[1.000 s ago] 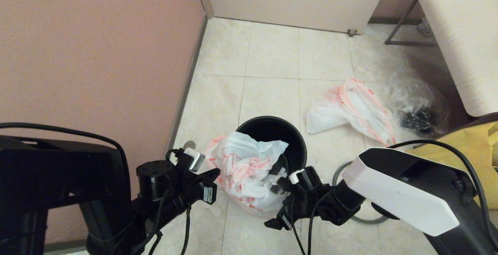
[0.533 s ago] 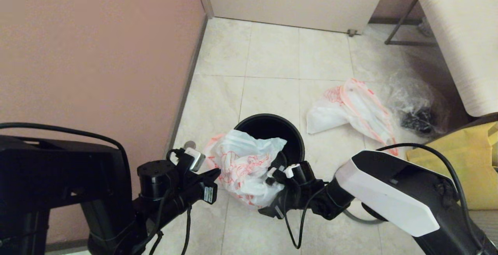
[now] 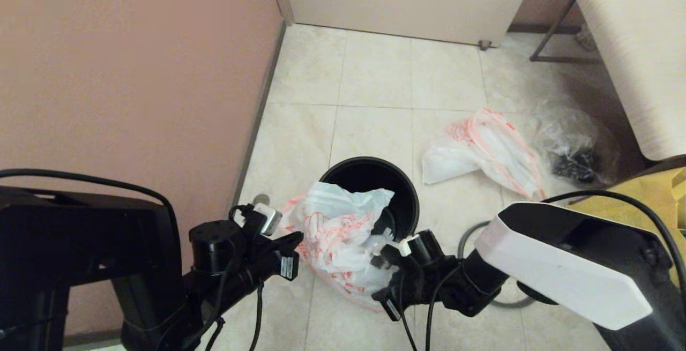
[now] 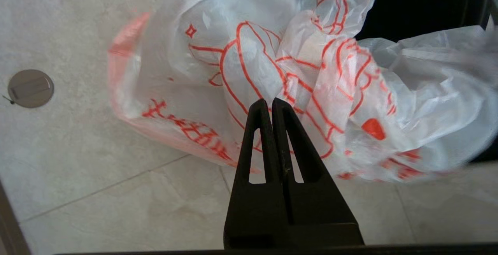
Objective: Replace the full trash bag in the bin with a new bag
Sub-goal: Put the new garbage bag on the trash can
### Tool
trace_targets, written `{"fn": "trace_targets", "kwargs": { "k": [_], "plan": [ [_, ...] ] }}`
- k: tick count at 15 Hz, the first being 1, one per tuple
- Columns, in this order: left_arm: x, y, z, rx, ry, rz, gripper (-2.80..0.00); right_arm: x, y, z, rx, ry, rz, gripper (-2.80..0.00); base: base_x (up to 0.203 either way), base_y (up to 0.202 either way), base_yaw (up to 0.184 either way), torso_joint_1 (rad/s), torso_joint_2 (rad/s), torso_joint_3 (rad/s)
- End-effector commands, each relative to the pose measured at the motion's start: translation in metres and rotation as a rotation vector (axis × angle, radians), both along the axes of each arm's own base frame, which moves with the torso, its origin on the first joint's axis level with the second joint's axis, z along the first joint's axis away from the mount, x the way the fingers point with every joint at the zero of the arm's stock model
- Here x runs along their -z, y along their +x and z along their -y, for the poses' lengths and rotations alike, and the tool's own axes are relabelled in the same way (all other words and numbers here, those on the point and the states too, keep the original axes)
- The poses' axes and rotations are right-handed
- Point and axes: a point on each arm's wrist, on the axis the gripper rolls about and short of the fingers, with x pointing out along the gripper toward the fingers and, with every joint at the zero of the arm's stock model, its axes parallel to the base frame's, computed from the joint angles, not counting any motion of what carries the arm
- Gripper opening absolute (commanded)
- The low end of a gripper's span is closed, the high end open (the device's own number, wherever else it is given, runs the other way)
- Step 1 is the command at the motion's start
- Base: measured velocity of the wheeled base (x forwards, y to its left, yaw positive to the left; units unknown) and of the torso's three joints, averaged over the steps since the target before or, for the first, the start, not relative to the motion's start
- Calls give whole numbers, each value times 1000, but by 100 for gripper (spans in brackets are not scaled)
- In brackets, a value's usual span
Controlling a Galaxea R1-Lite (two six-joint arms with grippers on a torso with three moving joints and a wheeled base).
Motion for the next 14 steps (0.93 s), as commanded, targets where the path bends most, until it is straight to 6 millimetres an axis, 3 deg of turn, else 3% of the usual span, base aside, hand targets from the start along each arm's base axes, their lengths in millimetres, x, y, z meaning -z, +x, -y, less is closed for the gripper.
{"fn": "trace_targets", "kwargs": {
  "k": [1, 4, 8, 11, 14],
  "plan": [
    [-1, 0, 0, -1, -8, 7, -280, -30, -16, 1, -10, 26, 14, -280, 0, 0, 0, 0, 0, 0],
    [0, -2, 0, 1, -9, -4, -280, -48, -35, -2, 14, 59, -43, -280, 0, 0, 0, 0, 0, 0],
    [-2, -6, 2, 9, -19, 1, -280, -104, -42, -2, 50, 152, -22, -280, 0, 0, 0, 0, 0, 0],
    [-9, -11, 0, -21, -17, 17, -280, -143, -27, 3, 106, 236, 21, -280, 0, 0, 0, 0, 0, 0],
    [-9, -10, 0, -22, -22, 21, -280, -165, -9, 4, 172, 321, 25, -280, 0, 0, 0, 0, 0, 0]
  ]
}}
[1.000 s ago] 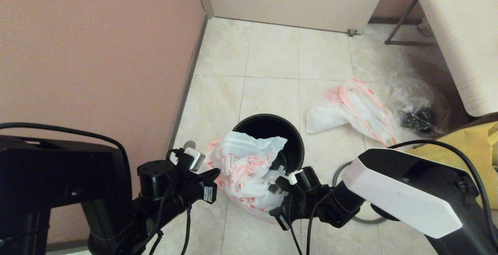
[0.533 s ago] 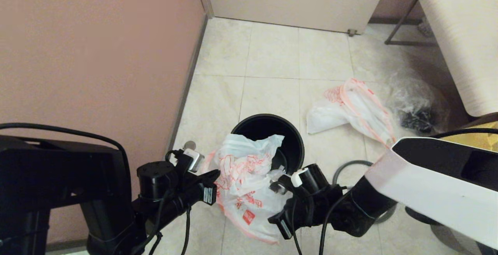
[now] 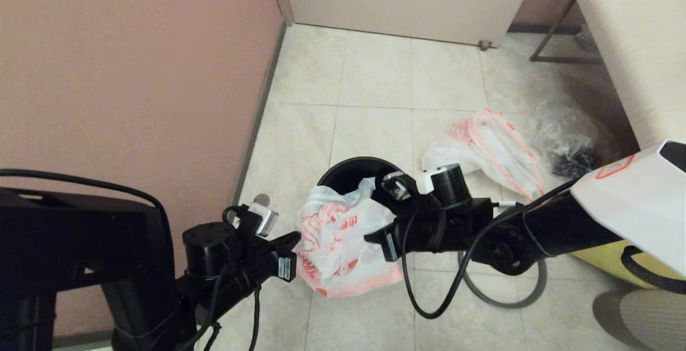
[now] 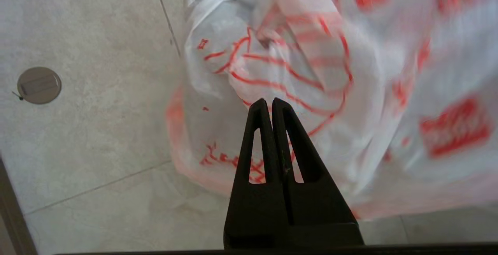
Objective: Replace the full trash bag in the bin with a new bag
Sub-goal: Put the new garbage bag on the trash can
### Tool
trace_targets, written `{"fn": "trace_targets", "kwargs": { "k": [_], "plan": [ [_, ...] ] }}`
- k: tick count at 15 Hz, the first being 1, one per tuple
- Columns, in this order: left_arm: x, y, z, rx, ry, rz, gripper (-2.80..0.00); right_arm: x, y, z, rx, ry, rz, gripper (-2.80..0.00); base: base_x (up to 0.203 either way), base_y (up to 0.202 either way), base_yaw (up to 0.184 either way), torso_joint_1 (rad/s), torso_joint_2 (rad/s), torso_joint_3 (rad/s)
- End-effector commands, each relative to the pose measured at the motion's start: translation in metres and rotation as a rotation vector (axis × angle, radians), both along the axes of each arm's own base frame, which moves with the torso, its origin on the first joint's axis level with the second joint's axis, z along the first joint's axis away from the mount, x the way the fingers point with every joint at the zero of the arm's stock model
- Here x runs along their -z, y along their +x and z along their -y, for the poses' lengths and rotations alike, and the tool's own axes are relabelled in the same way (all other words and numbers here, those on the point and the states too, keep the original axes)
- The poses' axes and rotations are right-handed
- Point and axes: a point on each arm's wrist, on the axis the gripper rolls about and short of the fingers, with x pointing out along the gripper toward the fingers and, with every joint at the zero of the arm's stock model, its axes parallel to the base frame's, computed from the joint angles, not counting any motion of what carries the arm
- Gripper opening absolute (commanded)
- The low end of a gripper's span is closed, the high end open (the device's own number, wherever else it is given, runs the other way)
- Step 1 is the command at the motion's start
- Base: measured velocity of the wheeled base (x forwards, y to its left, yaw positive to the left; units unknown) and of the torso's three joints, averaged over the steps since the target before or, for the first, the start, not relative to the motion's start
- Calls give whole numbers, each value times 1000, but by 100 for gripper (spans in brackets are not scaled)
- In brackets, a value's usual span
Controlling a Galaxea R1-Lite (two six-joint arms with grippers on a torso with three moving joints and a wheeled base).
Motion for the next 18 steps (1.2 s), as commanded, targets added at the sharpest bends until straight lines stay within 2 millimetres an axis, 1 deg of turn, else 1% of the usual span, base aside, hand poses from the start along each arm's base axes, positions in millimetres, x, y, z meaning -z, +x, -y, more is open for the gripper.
{"fn": "trace_targets", "kwargs": {
  "k": [1, 3, 5, 8, 12, 15, 18],
  "plan": [
    [-3, 0, 0, -1, -9, 12, -280, -16, 11, 0, 26, 52, 30, -280, 0, 0, 0, 0, 0, 0],
    [-6, -1, 0, -1, -18, 18, -280, -25, 27, -1, 69, 106, 26, -280, 0, 0, 0, 0, 0, 0],
    [-9, -2, 0, -2, -24, 25, -280, -33, 42, 2, 114, 142, 12, -280, 0, 0, 0, 0, 0, 0],
    [-13, -6, 4, 16, -35, 35, -280, -36, 60, 8, 203, 177, -2, -280, 0, 0, 0, 0, 0, 0],
    [-23, -13, 9, 34, -84, 41, -280, -26, 70, 9, 300, 164, -32, -280, 0, 0, 0, 0, 0, 0],
    [-22, -17, 9, 42, -78, 32, -280, -36, 80, 15, 358, 220, -45, -280, 0, 0, 0, 0, 0, 0],
    [-20, -20, 15, 63, -72, 25, -280, -49, 85, 16, 393, 222, -70, -280, 0, 0, 0, 0, 0, 0]
  ]
}}
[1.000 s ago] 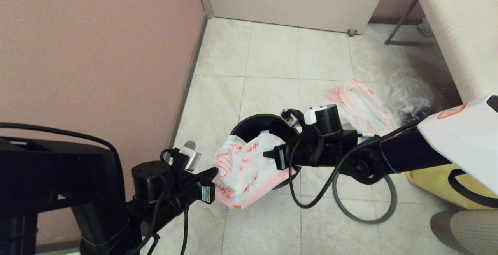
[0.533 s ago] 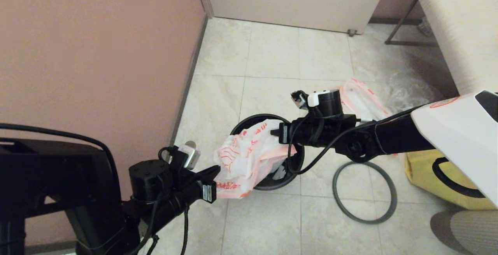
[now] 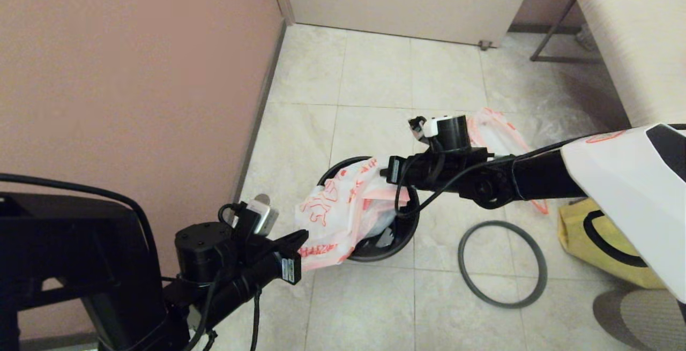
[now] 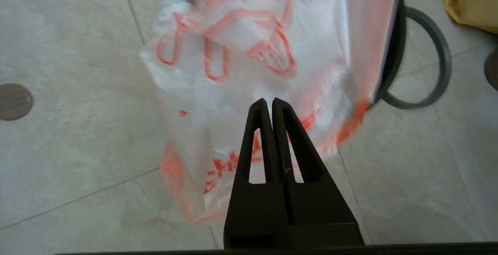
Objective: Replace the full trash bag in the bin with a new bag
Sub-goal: Put the new garbage bag on the trash can
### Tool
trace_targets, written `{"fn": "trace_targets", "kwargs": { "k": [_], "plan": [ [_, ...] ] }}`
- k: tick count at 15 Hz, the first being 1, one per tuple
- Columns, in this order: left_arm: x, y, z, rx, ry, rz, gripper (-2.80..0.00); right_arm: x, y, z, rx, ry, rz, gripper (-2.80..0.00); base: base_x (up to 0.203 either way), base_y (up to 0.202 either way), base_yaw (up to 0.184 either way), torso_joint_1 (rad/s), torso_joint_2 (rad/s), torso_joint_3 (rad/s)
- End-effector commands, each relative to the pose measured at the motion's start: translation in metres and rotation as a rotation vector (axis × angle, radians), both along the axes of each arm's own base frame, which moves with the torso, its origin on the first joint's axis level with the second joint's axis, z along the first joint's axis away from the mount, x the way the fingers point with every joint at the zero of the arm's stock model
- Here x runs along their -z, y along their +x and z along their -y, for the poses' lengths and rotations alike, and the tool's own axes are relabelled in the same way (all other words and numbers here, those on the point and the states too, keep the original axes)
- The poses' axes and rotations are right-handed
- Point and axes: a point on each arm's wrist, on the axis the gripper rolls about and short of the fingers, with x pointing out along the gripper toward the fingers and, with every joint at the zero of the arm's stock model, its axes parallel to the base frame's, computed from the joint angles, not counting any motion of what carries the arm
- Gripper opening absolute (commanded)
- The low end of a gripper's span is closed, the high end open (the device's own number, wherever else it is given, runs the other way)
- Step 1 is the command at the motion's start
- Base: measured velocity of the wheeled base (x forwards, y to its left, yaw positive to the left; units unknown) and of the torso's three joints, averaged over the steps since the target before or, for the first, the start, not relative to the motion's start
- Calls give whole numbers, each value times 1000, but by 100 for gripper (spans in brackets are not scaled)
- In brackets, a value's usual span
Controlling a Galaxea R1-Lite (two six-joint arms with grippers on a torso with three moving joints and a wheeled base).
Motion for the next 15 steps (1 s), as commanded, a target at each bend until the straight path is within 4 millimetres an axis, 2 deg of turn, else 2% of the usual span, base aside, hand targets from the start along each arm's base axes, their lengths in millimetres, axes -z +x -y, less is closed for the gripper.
{"fn": "trace_targets", "kwargs": {
  "k": [1, 5, 7, 8, 12, 15],
  "plan": [
    [-1, -1, 4, 14, -3, 11, -280, -2, 2, -1, 2, 5, 0, -280, 0, 0, 0, 0, 0, 0],
    [-1, -6, 20, 82, 31, 42, -280, -8, -3, 1, 17, 25, -42, -280, 0, 0, 0, 0, 0, 0],
    [12, -3, 19, 100, 144, 55, -280, -10, -3, 1, 28, 46, -57, -280, 0, 0, 0, 0, 0, 0],
    [19, -5, 15, 105, 195, 44, 0, -15, -2, 1, 36, 68, -58, -280, 0, 0, 0, 0, 0, 0],
    [40, -35, -4, 140, 341, -63, 0, -30, 4, 4, 65, 125, -67, -280, 0, 0, 0, 0, 0, 0],
    [46, -24, -11, 112, 406, -47, 0, -33, 7, 6, 87, 145, -112, -280, 0, 0, 0, 0, 0, 0]
  ]
}}
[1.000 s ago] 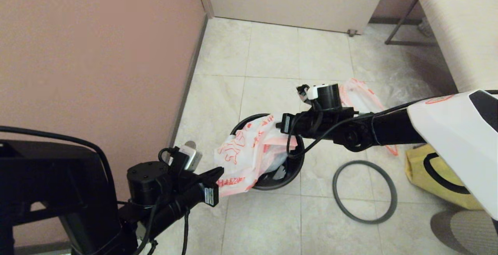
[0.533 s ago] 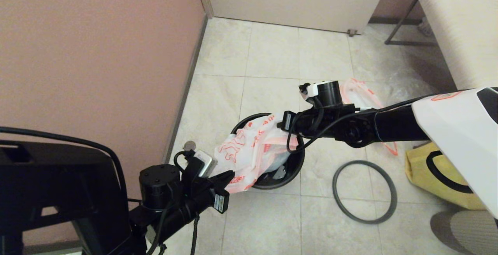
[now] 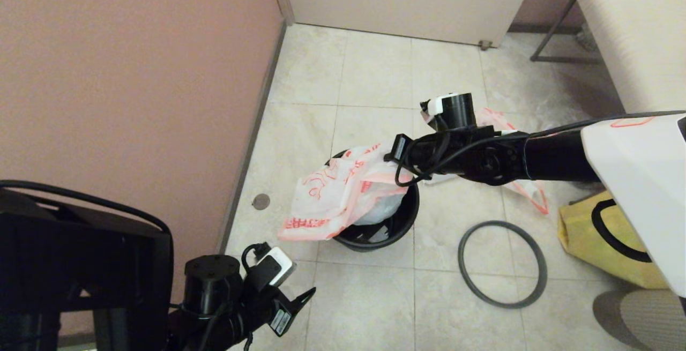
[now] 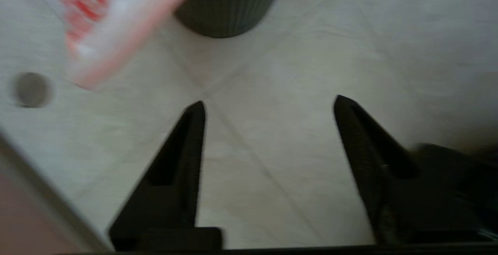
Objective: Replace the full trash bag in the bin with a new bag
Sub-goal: Put the new garbage bag on the trash can
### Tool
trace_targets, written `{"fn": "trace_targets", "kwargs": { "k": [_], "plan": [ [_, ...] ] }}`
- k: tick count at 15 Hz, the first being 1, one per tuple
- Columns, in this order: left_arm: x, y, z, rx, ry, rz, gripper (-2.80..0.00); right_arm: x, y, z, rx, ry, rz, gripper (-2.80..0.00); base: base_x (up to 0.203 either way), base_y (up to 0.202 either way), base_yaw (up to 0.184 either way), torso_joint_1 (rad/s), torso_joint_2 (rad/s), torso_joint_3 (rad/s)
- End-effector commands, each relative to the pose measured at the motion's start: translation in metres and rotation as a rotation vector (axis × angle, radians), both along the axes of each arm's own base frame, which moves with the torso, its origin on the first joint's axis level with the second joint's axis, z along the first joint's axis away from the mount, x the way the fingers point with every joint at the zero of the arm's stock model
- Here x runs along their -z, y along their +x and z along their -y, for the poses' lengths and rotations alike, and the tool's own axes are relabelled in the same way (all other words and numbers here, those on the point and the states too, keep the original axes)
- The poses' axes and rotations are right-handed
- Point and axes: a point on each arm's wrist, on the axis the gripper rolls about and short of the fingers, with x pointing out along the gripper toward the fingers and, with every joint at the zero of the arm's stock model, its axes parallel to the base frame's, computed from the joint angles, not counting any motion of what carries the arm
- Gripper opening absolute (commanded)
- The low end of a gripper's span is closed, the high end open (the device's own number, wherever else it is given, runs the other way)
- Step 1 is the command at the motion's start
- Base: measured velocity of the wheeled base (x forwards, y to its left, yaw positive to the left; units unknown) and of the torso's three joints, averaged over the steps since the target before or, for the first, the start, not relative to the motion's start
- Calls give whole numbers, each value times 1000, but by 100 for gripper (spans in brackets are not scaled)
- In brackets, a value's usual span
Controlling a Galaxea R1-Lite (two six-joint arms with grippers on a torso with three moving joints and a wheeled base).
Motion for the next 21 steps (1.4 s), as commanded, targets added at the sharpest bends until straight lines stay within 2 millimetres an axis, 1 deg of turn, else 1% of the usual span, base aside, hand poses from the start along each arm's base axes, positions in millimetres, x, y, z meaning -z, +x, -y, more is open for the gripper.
{"fn": "trace_targets", "kwargs": {
  "k": [1, 3, 6, 8, 10, 12, 14, 16, 17, 20, 21],
  "plan": [
    [2, 10, -1, -23, 10, 23, 0, -1, 2, 1, 3, 8, 1, -280, 0, 0, 0, 0, 0, 0],
    [-4, 20, 0, -65, 6, 79, 0, 1, 2, 2, 1, 5, -12, -280, 0, 0, 0, 0, 0, 0],
    [-7, 23, -1, -89, 11, 99, 0, 6, 2, 4, 1, -8, -38, -280, 0, 0, 0, 0, 0, 0],
    [-12, 25, -2, -103, 4, 120, 0, 10, -2, 4, -4, -19, -59, -280, 0, 0, 0, 0, 0, 0],
    [-15, 28, -2, -108, -5, 138, 0, 14, -8, 1, -18, -34, -75, -280, 0, 0, 0, 0, 0, 0],
    [-16, 28, -2, -108, -6, 141, 0, 19, -8, 0, -21, -39, -84, -280, 0, 0, 0, 0, 0, 0],
    [-17, 31, -4, -121, -11, 149, 0, 19, -8, -1, -22, -38, -82, -280, 0, 0, 0, 0, 0, 0],
    [-19, 35, -6, -134, -15, 159, 0, 17, -13, -7, -39, -40, -82, -280, 0, 0, 0, 0, 0, 0],
    [-19, 34, -6, -132, -14, 157, 0, 16, -13, -7, -38, -37, -75, 0, 0, 0, 0, 0, 0, 0],
    [-19, 36, -6, -136, -18, 160, 0, 11, -14, -3, -26, -38, -72, 0, 0, 0, 0, 0, 0, 0],
    [-21, 40, -7, -145, -25, 175, 0, 6, -19, 1, -21, -36, -75, 0, 0, 0, 0, 0, 0, 0]
  ]
}}
